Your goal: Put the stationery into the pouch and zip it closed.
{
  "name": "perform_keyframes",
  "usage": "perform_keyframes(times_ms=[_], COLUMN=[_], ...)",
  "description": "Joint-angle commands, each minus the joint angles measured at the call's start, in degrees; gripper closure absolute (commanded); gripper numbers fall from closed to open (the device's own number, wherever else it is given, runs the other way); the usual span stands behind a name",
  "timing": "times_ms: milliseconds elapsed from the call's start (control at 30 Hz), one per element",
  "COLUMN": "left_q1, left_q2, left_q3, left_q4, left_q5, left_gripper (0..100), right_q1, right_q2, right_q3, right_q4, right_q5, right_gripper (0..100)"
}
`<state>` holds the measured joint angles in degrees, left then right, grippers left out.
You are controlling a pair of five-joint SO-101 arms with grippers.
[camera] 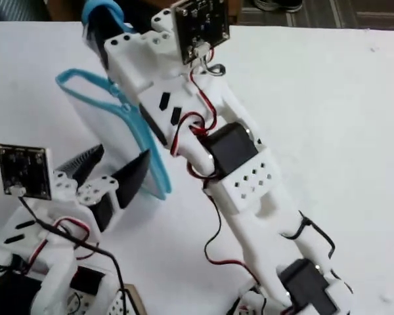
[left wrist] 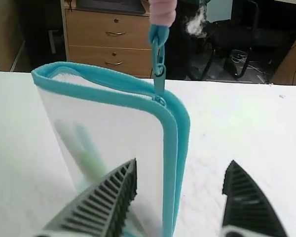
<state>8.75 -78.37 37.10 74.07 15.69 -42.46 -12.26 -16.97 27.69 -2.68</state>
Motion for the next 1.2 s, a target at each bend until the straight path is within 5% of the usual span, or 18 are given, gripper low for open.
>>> perform_keyframes(times_ms=[0,300,567,833,1167], left_q1=[0.4,-9.98,-11.21,-14.29,-14.11], left_q2=[-0.13,-0.13,-0.22,-0.31,-0.48], left_q3=[0.7,2.11,6.86,0.7,-8.53], left_q4=[-2.37,-2.99,-6.68,-3.43,5.89], left_q5=[0.7,3.78,3.34,-12.4,-13.01], left_gripper=[71,71,75,97,98], right_q1=[-2.42,-5.05,-5.93,-4.79,2.86], right_q2=[2.07,4.62,4.53,4.88,5.23], right_q3=[-7.3,-12.22,-12.22,-12.13,-11.78], right_q4=[2.59,7.69,7.69,7.69,7.25], right_q5=[-0.62,-0.62,-0.62,-0.62,-0.7], right_gripper=[98.1,98.1,98.1,98.1,98.1])
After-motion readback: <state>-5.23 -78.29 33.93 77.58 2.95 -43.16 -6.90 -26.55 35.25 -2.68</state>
